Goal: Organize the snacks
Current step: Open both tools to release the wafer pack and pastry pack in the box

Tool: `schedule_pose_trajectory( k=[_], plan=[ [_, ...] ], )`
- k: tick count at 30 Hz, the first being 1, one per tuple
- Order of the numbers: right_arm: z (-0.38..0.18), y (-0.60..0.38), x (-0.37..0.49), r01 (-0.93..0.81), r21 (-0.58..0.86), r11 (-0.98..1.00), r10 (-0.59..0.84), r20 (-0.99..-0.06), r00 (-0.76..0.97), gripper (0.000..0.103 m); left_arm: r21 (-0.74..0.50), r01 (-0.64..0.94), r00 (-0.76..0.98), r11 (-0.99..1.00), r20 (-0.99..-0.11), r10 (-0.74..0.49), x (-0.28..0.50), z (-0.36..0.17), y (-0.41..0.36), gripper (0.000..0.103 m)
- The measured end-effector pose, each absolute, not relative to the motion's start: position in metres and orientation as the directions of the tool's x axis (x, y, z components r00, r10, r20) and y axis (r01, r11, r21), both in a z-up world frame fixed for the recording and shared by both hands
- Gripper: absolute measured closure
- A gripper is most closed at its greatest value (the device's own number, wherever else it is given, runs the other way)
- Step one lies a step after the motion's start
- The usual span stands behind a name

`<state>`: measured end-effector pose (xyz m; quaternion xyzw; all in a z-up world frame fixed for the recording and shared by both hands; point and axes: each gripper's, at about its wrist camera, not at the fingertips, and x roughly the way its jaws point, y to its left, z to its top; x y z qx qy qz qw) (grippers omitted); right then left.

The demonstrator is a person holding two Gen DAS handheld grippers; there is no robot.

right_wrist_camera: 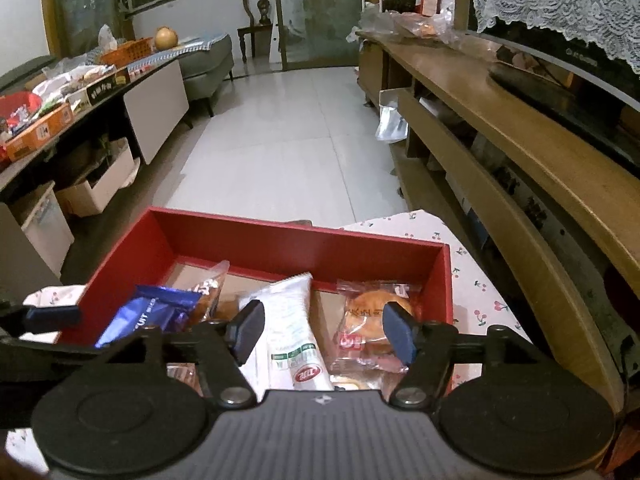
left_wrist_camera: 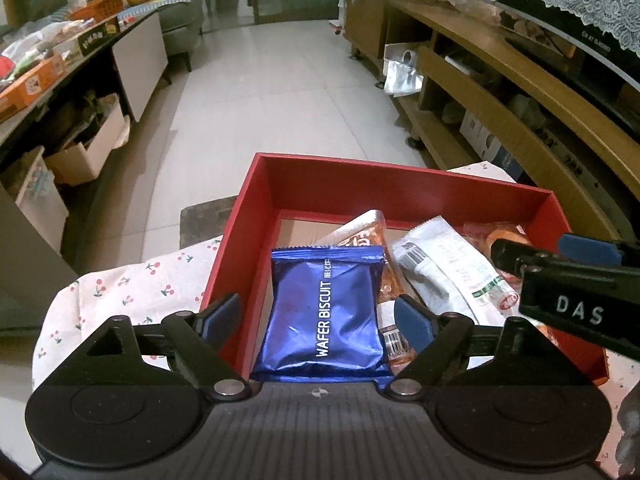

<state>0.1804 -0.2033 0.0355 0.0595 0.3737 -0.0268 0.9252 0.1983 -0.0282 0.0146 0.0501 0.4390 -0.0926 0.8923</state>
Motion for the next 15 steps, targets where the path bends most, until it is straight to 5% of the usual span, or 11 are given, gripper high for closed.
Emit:
schedule_pose_trajectory(
  k=[15],
  plan=[
    [0.066,-0.197,0.140,0.074,0.125,0.989,0.025,-0.649,0.760,0.020,0.061,0.209,0.685,0.976,-0.721,-0.102,0.161,0.044,-0.027,0.006]
  ],
)
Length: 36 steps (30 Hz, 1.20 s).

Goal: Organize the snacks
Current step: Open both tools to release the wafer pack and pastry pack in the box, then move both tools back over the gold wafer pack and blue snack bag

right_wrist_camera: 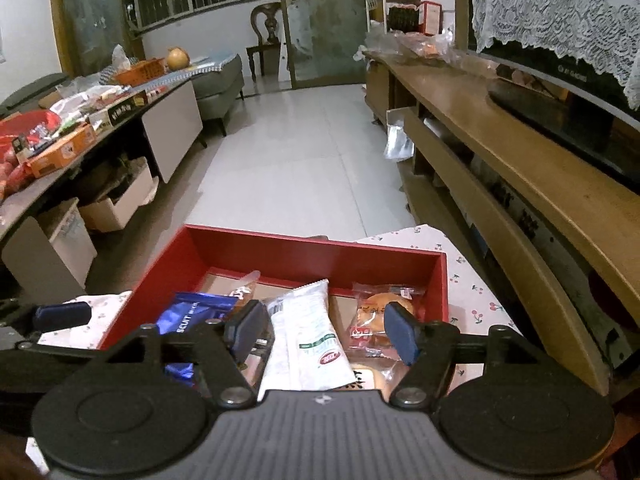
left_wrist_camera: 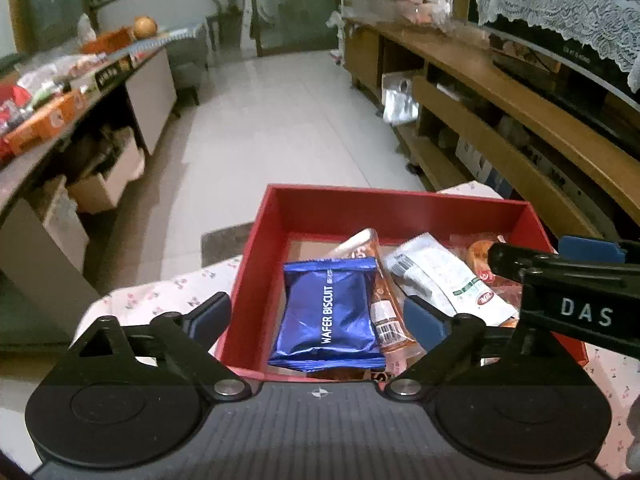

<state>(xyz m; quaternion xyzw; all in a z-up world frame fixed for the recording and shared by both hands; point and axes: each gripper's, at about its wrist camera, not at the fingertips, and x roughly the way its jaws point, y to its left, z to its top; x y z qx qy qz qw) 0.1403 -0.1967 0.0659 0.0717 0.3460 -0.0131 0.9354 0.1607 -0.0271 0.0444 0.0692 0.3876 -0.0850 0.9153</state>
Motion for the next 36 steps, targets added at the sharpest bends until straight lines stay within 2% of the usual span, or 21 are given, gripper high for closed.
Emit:
schedule_pose_trajectory(
  k=[4,13,17,20,27,33,36],
  plan=[
    [0.078,-0.201,0.125,0.079,0.152,0.985,0.033,-0.621,0.783,0.020,0.071,0.189,0.724,0.979,-0.684,-0.090,0.148,0.057,-0.023,0.000],
    [0.096,-0.197,0.090,0.054,0.142,0.988,0.038,-0.575,0.817,0.019,0.123,0.148,0.823,0.981,-0.565,-0.053,0.112,0.084,-0.016,0.000],
    [0.093,-0.195,0.072,0.040,0.132,0.990,0.045,-0.586,0.809,0.019,0.126,0.153,0.834,0.980,-0.549,-0.059,0.097,0.088,-0.008,0.000],
    [0.085,-0.190,0.060,0.024,0.117,0.993,0.053,-0.611,0.790,0.019,0.138,0.165,0.819,0.977,-0.571,-0.057,0.090,0.082,-0.003,0.000],
    [0.061,-0.185,0.041,-0.015,0.087,0.996,0.071,-0.691,0.720,0.019,0.112,0.215,0.726,0.970,-0.683,-0.082,0.093,0.051,0.011,0.000],
    [0.048,-0.191,0.040,-0.013,0.108,0.994,0.088,-0.728,0.680,0.019,0.038,0.309,0.610,0.950,-0.774,-0.167,0.123,0.017,0.015,0.000],
    [0.041,-0.192,0.043,-0.020,0.128,0.992,0.110,-0.750,0.653,0.019,0.042,0.355,0.570,0.934,-0.801,-0.181,0.140,-0.002,0.013,0.000]
  ],
)
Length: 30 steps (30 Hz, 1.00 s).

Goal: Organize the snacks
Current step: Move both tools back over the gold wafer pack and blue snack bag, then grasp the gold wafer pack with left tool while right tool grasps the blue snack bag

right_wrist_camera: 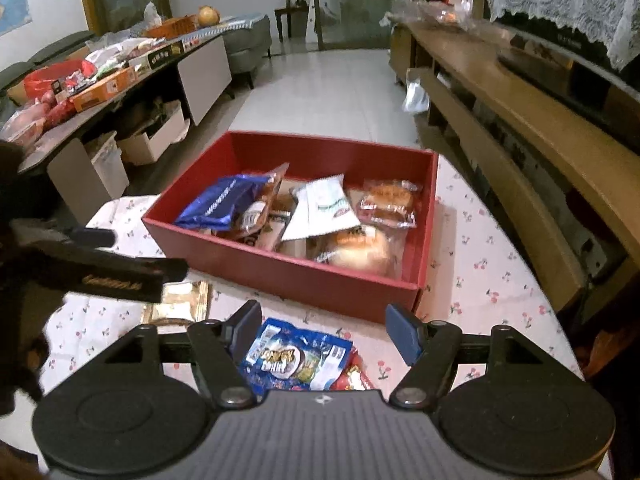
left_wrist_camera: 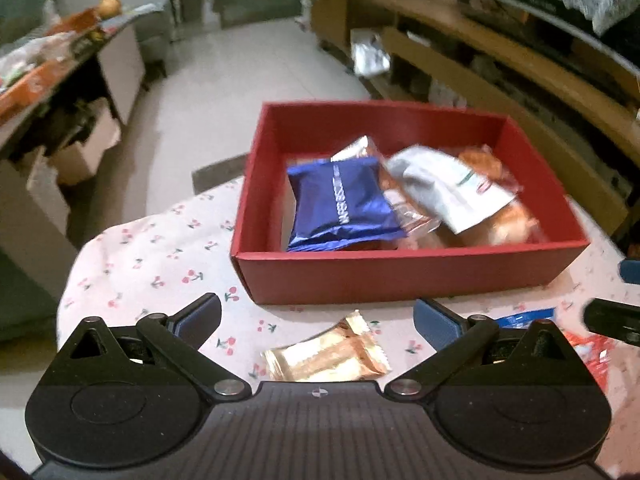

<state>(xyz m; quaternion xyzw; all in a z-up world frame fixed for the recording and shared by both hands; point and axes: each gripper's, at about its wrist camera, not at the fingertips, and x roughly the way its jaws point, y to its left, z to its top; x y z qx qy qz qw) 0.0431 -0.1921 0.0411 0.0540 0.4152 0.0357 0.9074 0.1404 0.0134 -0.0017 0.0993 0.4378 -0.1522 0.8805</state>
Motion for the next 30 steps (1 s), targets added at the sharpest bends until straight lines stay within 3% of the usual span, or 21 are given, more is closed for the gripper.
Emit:
schedule_pose_trajectory(
  k=[9,15,22,30],
  plan=[
    [0.028,-0.190,0.050,-0.040,0.161,0.986,0.153,-0.789,0.596,0.019,0.025,0.476,0.441,0.879,-0.872,-0.214,0.167,-0.046,0.001,0.002],
    [0.027,-0.194,0.050,-0.036,0.166,0.985,0.155,-0.795,0.587,0.019,-0.001,0.529,0.378,0.848,-0.895,-0.237,0.143,-0.054,0.001,0.004],
    [0.032,-0.198,0.044,-0.042,0.169,0.985,0.160,-0.786,0.597,0.019,-0.034,0.588,0.333,0.808,-0.900,-0.280,0.098,-0.042,-0.008,0.015],
    [0.024,-0.205,0.051,-0.028,0.142,0.989,0.133,-0.810,0.571,0.019,-0.066,0.431,0.366,0.900,-0.899,-0.241,0.121,-0.044,-0.003,0.013]
  ],
)
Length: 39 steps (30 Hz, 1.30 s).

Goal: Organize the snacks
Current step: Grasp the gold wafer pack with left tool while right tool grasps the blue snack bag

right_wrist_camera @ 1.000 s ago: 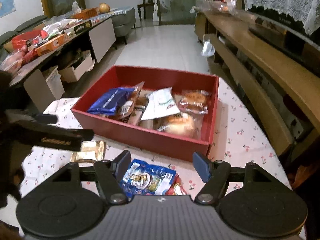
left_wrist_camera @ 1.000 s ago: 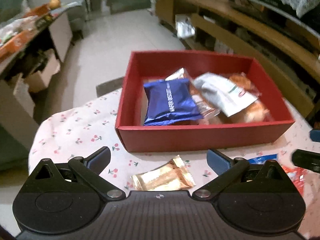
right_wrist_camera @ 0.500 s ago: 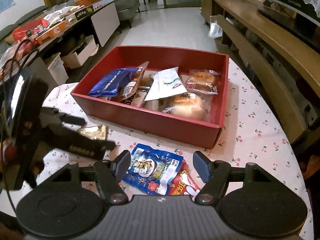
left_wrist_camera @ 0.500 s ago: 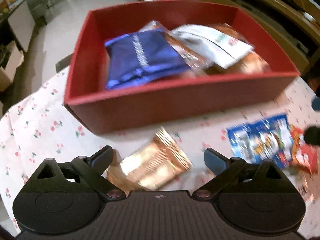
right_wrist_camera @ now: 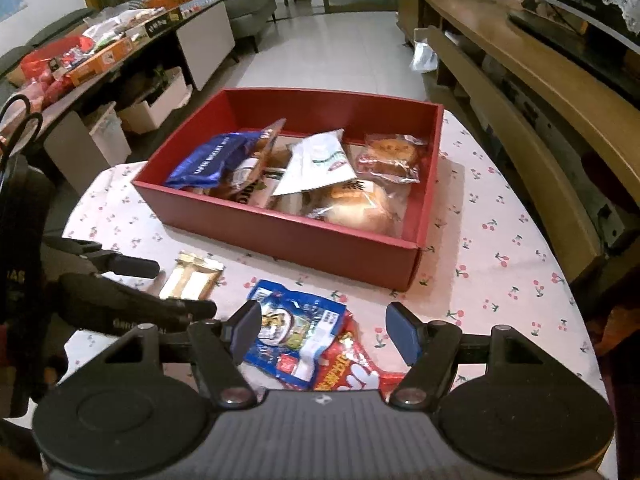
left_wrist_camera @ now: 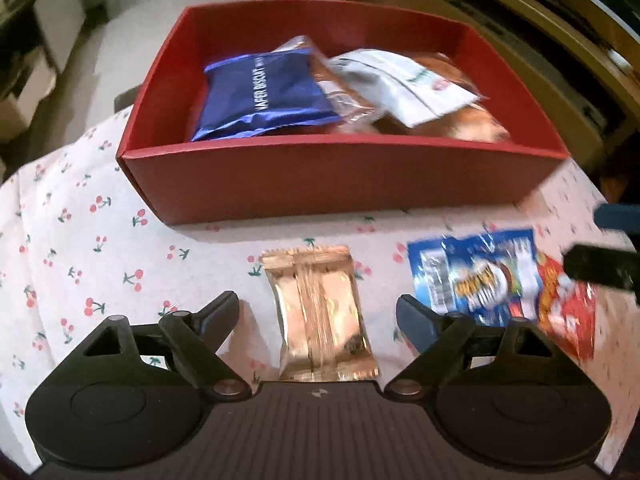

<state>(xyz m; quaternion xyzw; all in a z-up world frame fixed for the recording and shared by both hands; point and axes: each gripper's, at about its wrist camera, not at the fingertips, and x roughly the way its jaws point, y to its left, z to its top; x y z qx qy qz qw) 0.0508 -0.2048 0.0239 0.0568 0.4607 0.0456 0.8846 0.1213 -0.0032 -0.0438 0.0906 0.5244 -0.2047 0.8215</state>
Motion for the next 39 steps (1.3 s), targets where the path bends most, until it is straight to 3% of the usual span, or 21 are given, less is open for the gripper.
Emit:
schedule_pose_trajectory(
  k=[6,8,10,12,16,25,34,39],
  plan=[
    [0.020,-0.201,0.056,-0.061,0.111,0.992,0.126,-0.818,0.562,0.019,0.019,0.408,0.399,0.913,-0.903,-0.160,0.123,-0.046,-0.013,0.018],
    [0.018,-0.201,0.058,-0.072,0.094,0.993,0.118,-0.822,0.558,0.019,0.021,0.403,0.400,0.915,-0.903,-0.155,0.122,-0.044,-0.013,0.026],
    [0.017,-0.201,0.059,-0.082,0.086,0.993,0.117,-0.824,0.554,0.019,0.004,0.392,0.395,0.920,-0.904,-0.165,0.119,-0.041,-0.010,0.043],
    [0.016,-0.202,0.060,-0.088,0.077,0.993,0.113,-0.825,0.554,0.019,-0.012,0.378,0.387,0.926,-0.906,-0.169,0.117,-0.039,-0.008,0.053],
    [0.015,-0.202,0.063,-0.125,0.063,0.990,0.122,-0.827,0.549,0.019,-0.022,0.373,0.375,0.928,-0.911,-0.173,0.111,-0.037,-0.006,0.054],
    [0.007,-0.169,0.076,-0.437,-0.012,0.899,0.231,-0.836,0.498,0.019,-0.076,0.399,0.343,0.914,-0.912,-0.226,0.097,-0.028,0.001,0.054],
    [-0.017,-0.143,0.090,-0.668,-0.130,0.733,0.205,-0.894,0.398,0.018,-0.118,0.450,0.283,0.885,-0.921,-0.267,0.090,-0.030,-0.001,0.054],
    [-0.026,-0.140,0.098,-0.713,-0.078,0.697,0.251,-0.905,0.344,0.015,-0.133,0.463,0.257,0.876,-0.926,-0.276,0.090,-0.032,0.005,0.053]
  ],
)
